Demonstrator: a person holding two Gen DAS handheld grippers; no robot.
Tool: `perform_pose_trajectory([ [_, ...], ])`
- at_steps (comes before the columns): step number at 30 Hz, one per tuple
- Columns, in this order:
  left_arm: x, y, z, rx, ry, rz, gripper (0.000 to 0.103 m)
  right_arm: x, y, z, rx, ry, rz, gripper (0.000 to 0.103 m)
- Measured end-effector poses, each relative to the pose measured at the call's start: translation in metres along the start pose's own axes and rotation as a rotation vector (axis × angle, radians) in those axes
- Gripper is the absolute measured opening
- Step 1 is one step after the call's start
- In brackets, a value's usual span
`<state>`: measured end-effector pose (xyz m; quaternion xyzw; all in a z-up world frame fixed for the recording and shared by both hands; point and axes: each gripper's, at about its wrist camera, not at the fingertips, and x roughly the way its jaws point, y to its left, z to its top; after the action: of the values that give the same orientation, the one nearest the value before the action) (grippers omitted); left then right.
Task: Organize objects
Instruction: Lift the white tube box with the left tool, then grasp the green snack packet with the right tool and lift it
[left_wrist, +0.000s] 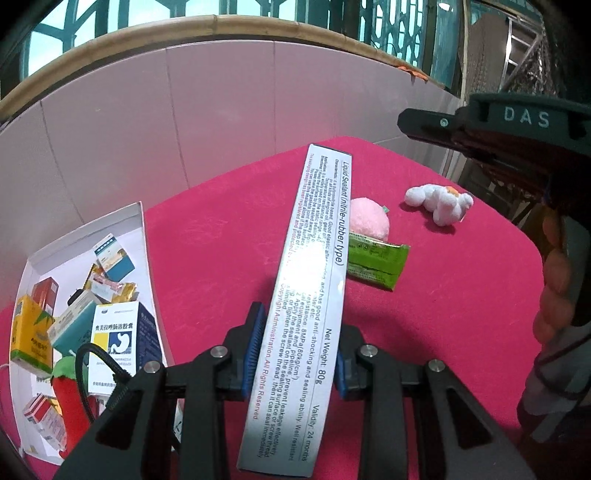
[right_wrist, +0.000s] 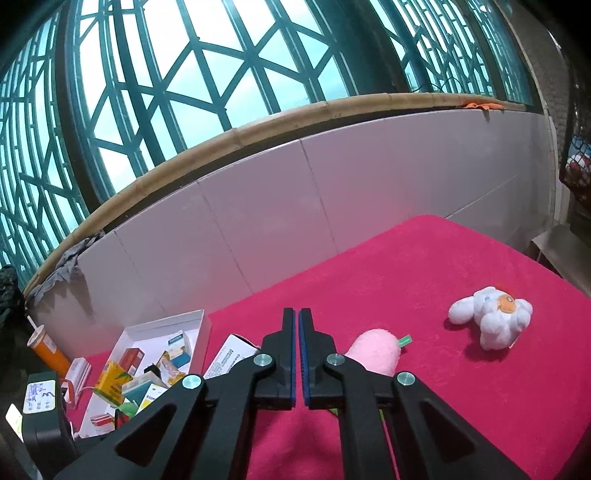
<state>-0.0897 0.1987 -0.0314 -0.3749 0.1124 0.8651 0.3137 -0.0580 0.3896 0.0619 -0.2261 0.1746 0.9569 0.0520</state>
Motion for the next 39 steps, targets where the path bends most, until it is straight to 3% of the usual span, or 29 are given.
perform_pose_trajectory([
  [23,-0.012,0.025,-0.008,-0.119,-0.019,-0.056,0.031,-0.026,-0.016,-0.006,0.067,0.0,0.031,0.002],
  [39,-0.043,0.042,-0.015,-0.157,-0.088,-0.034,0.031,-0.03,0.028,-0.012,0.003,0.014,0.096,0.002],
])
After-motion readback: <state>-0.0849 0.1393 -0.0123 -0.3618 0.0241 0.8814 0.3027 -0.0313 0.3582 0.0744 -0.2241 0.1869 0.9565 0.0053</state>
